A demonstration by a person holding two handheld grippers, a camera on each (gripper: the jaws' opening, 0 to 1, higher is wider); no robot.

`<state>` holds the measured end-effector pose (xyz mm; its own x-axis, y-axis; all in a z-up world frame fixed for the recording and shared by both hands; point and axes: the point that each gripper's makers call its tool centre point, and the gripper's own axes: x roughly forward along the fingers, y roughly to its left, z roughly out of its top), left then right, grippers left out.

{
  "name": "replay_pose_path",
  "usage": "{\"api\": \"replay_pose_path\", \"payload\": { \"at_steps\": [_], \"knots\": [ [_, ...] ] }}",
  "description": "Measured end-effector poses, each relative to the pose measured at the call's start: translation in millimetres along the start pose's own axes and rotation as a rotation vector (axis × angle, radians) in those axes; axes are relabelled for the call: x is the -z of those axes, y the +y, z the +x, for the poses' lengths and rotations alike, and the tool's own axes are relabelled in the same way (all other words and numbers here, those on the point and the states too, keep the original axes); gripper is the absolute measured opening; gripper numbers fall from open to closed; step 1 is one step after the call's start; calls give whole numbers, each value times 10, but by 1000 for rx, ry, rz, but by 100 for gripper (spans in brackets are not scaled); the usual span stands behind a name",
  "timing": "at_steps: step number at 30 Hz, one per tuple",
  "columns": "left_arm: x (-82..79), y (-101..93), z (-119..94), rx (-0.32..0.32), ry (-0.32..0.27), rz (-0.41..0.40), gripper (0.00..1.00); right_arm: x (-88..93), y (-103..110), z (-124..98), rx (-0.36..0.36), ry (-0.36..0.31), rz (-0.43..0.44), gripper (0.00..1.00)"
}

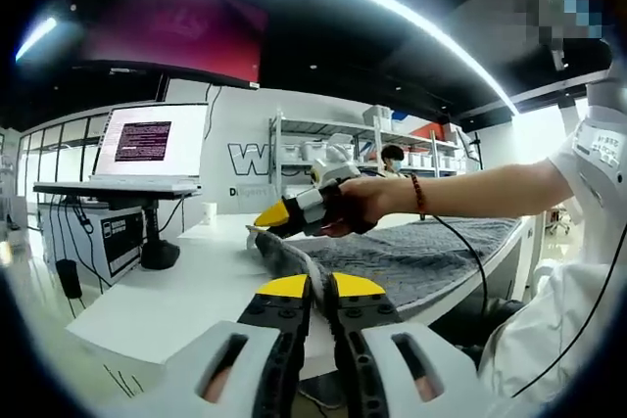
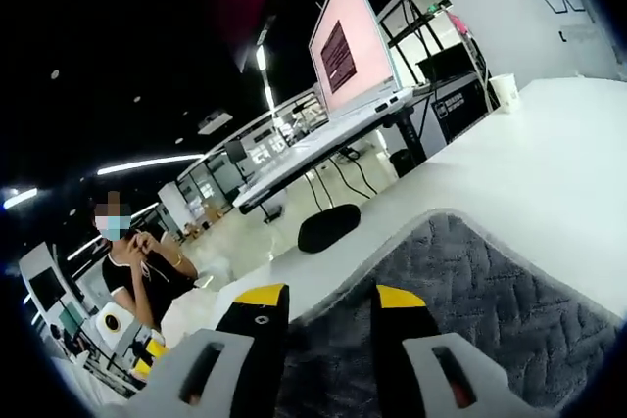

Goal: Open the folded towel by lifting each exposed corner and separating the folded layers until the towel lies flat within the target outline without major curled edges

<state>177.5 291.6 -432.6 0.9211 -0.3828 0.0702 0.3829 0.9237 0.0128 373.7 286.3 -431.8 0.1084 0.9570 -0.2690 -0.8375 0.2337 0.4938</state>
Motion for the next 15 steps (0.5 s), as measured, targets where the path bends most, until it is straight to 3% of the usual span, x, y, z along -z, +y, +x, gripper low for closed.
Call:
{"api": "replay_pose_path", "payload": {
  "at_steps": [10, 15],
  "knots": [
    [50, 293, -97, -144, 12, -36, 12, -17, 8, -48, 16, 2, -52, 29],
    [61, 279, -66, -146, 27, -15, 13, -9, -65, -91, 84, 0, -128, 33]
  ]
}}
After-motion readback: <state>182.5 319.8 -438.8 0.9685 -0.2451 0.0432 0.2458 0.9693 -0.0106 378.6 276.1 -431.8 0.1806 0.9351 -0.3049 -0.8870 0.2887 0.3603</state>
